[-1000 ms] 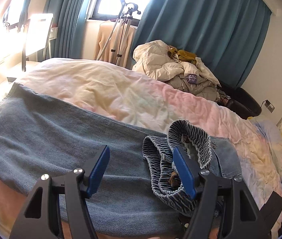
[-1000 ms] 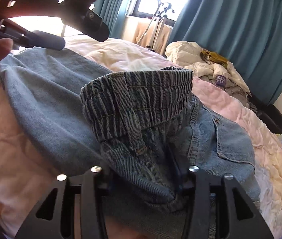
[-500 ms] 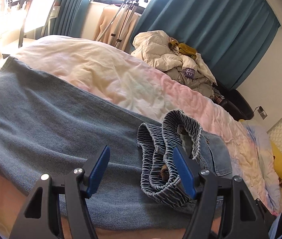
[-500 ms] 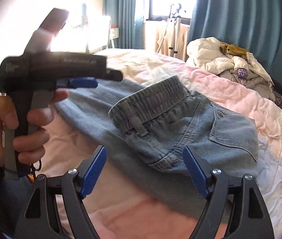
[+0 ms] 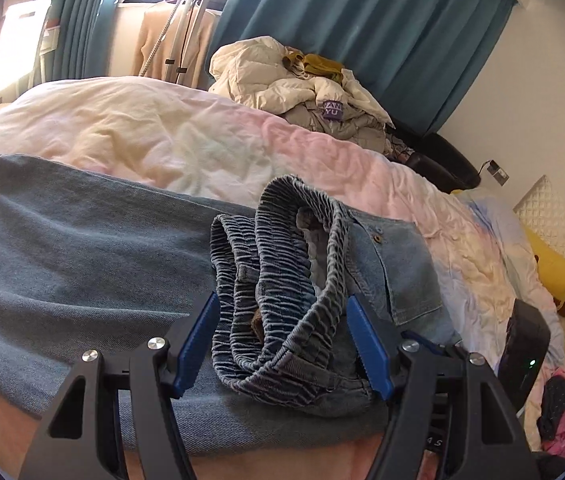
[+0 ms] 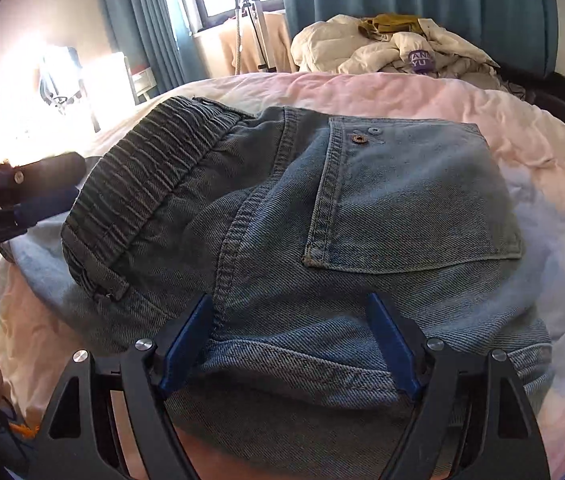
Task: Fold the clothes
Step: 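Grasp the ribbed waistband with the left gripper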
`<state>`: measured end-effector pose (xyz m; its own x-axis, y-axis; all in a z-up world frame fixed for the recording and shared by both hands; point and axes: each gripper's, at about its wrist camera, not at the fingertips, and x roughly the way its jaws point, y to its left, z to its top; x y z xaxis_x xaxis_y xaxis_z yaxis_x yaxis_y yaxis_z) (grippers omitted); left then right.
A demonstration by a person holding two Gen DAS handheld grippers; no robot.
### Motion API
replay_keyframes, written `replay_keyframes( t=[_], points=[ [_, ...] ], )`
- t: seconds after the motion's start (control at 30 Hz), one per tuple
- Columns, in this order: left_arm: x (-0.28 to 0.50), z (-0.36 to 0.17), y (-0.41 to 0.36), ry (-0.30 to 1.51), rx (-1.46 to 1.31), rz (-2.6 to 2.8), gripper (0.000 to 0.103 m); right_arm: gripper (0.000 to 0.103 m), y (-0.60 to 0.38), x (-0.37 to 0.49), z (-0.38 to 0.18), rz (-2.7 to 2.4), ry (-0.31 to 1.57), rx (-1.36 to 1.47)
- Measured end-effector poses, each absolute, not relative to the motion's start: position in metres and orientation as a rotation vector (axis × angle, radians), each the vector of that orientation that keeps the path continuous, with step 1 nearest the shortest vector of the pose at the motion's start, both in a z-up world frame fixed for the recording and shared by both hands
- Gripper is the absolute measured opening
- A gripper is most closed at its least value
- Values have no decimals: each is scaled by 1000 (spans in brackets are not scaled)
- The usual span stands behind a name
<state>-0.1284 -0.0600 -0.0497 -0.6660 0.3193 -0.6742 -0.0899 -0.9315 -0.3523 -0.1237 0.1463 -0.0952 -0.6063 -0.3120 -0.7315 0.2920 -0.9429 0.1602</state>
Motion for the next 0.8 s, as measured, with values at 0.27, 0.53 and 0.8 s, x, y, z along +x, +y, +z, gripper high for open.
replay_keyframes(
  t=[0.27, 0.53, 0.8],
  points=[
    [-140, -69, -45, -370, -1238, 2617, 68, 80, 154, -118, -87, -2541, -90, 1192],
    [-141, -70, -51, -472, -1216, 2614, 59, 80, 166, -116, -84, -2534, -175, 1192],
    [-129, -53, -51, -494, -1114, 2655, 33, 80, 171, -111, -80, -2523, -236, 1170]
  ],
)
